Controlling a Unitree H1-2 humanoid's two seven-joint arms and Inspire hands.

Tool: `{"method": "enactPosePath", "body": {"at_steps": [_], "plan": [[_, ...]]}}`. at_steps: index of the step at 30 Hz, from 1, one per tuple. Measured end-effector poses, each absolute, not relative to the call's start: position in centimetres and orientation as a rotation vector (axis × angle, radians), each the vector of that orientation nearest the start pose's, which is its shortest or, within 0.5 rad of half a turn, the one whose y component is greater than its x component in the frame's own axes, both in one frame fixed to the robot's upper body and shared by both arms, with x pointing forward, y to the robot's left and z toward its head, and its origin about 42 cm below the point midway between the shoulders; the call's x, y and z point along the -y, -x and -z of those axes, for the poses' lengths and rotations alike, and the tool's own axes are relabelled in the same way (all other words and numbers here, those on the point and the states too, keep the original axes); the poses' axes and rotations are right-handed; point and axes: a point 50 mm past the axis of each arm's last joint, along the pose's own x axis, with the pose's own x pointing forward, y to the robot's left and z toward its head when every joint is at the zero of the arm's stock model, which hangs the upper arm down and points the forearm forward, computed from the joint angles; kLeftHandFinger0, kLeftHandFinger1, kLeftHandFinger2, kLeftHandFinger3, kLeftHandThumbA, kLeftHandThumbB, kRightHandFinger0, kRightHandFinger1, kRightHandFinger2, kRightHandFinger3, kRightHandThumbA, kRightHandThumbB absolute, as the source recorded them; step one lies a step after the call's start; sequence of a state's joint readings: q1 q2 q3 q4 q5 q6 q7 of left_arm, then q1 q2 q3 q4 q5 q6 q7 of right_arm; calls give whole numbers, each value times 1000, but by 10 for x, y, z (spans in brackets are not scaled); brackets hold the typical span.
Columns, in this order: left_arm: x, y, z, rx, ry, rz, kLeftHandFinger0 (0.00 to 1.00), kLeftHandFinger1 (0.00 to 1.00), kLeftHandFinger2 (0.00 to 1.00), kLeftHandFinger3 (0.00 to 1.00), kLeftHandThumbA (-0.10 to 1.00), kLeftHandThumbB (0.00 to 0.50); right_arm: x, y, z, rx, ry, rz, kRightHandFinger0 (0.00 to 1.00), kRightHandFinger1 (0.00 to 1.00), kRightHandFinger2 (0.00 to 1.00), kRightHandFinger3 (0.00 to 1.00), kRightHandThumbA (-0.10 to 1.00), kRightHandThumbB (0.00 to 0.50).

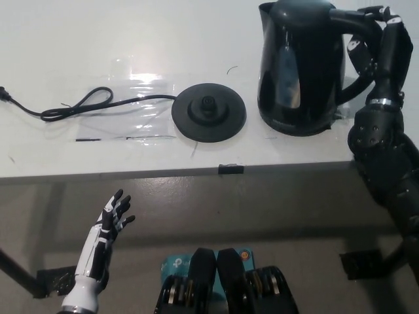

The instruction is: Use the right hand to grab the handle of the kettle from the base and place it on the right side

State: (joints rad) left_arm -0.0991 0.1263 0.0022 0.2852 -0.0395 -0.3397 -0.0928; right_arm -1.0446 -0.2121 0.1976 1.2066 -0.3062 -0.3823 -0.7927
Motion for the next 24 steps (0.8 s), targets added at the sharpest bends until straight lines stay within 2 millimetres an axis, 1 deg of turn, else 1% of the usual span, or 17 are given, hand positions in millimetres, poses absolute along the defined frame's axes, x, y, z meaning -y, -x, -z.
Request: {"method": "enactPosePath", "body": {"at_steps": [1,2,3,4,5,6,8,10,12,14,15,17,18,19,21,24], "plan": [[-248,-310,-71,148,-95,103,931,1000,1000,1000,1000,493,232,-551,-257,461,557,488,591,680,981,932,261,220],[-249,-310,-72,148,-95,103,930,1000,1000,1000,1000,492,232,-550,-255,463,565,485,845,908,1000,1000,392,306],[-249,-310,-72,148,-95,103,930,1000,1000,1000,1000,491,232,-550,-254,465,572,479,972,954,1000,1000,444,317],[-249,-310,-72,148,-95,103,936,1000,1000,1000,1000,489,233,-549,-252,469,583,469,1000,1000,1000,1000,538,363],[-249,-310,-72,148,-95,103,934,1000,1000,1000,1000,495,234,-549,-251,473,603,455,1000,1000,1000,1000,554,375],[-249,-310,-72,148,-94,103,938,1000,1000,1000,1000,498,235,-548,-250,475,620,443,1000,1000,1000,1000,605,400],[-249,-310,-72,149,-93,102,939,1000,1000,1000,1000,492,237,-548,-249,488,664,412,1000,1000,1000,1000,745,440],[-249,-309,-71,148,-91,103,936,1000,1000,1000,1000,482,243,-548,-250,506,711,391,1000,1000,1000,1000,794,460],[-249,-309,-71,147,-90,106,940,1000,1000,1000,1000,475,247,-548,-252,521,740,378,1000,1000,1000,1000,799,464],[-249,-309,-71,146,-89,109,942,1000,1000,1000,1000,473,251,-548,-256,543,766,362,1000,1000,1000,1000,775,468],[-249,-309,-71,146,-89,110,949,1000,1000,1000,1000,474,252,-548,-257,548,769,359,1000,1000,1000,1000,776,483],[-249,-309,-71,146,-87,110,956,1000,1000,1000,1000,469,254,-546,-259,570,768,346,1000,1000,1000,1000,784,492],[-249,-308,-71,145,-87,110,958,1000,1000,1000,1000,469,255,-545,-260,577,767,341,1000,1000,1000,1000,785,499],[-249,-308,-71,145,-86,109,960,1000,1000,1000,1000,472,255,-544,-260,583,764,336,1000,1000,1000,1000,820,500],[-249,-308,-71,145,-84,109,959,1000,1000,1000,1000,469,256,-540,-258,595,758,321,1000,1000,1000,1000,800,500],[-249,-308,-70,145,-82,108,968,1000,1000,1000,1000,470,258,-534,-256,611,751,296,1000,1000,1000,1000,834,500]]}}
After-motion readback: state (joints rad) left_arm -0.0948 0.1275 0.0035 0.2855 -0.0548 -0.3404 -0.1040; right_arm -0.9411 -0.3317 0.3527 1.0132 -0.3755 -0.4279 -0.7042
